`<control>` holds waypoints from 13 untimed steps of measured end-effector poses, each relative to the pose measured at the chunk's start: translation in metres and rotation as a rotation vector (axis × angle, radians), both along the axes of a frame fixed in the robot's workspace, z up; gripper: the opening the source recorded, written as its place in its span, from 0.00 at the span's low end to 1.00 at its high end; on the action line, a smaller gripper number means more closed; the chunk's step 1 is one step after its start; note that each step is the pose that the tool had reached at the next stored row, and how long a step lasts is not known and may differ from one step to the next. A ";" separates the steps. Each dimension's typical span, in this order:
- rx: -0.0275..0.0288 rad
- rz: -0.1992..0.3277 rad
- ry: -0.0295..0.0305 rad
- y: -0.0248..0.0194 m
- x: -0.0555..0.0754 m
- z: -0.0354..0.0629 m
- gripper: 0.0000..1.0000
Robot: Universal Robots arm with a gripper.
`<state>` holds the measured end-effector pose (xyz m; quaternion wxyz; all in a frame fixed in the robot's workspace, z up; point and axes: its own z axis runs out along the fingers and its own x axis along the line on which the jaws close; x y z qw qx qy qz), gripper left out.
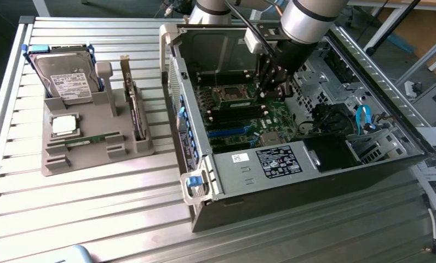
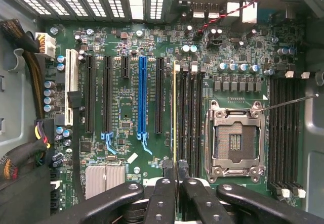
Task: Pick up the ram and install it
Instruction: 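Insert the ram into the slot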
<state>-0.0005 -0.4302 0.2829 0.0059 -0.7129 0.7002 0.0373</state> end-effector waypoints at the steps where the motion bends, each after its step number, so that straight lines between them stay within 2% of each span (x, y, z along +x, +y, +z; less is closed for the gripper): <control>1: 0.0001 -0.001 0.0000 0.0000 0.000 0.0000 0.12; 13: 0.0001 -0.001 -0.0001 0.0000 0.000 -0.0039 0.12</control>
